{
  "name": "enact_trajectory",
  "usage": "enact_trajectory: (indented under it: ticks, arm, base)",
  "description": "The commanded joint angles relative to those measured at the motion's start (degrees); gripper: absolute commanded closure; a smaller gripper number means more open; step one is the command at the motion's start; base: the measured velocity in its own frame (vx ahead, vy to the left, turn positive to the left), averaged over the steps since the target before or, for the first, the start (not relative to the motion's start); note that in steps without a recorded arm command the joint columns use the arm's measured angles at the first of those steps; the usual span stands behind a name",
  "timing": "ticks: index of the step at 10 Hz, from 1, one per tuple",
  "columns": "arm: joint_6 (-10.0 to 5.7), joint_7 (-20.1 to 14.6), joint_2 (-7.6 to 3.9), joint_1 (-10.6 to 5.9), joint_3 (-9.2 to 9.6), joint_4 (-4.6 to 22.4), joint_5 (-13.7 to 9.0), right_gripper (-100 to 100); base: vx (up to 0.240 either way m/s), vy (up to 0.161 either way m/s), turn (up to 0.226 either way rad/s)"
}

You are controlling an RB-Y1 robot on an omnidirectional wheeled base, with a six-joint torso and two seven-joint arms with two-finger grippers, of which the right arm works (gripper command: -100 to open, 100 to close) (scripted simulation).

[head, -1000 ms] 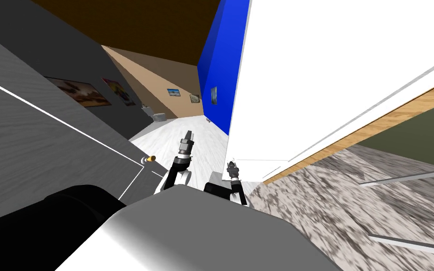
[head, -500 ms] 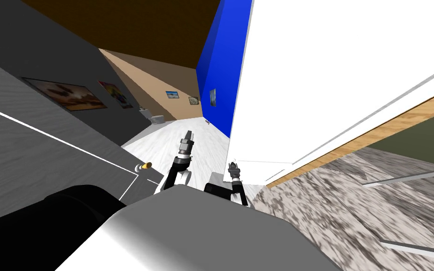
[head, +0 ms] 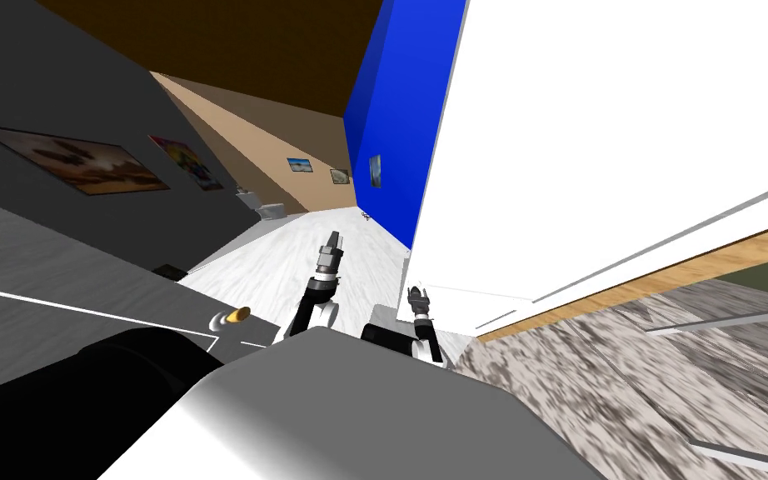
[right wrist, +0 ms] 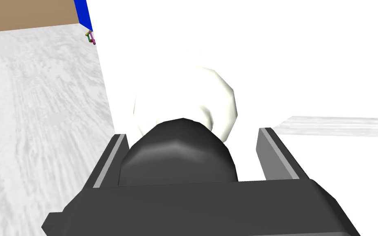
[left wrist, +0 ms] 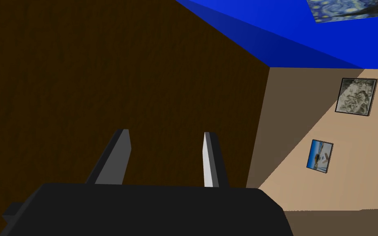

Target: Push the door open

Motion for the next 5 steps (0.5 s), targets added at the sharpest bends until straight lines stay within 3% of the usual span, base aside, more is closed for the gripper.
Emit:
enact_trajectory:
  ticks: [1, 5]
  arm:
    - [-0.56, 0.44, -0.73, 0.02, -1.61, 0.03, -0.69, 100]
    - [-0.75, 1.12, -1.14, -0.29, -3.73, 0.18, -1.8, 100]
  base:
    - [0.16, 0.107, -0.046]
    - [0.12, 0.07, -0.04]
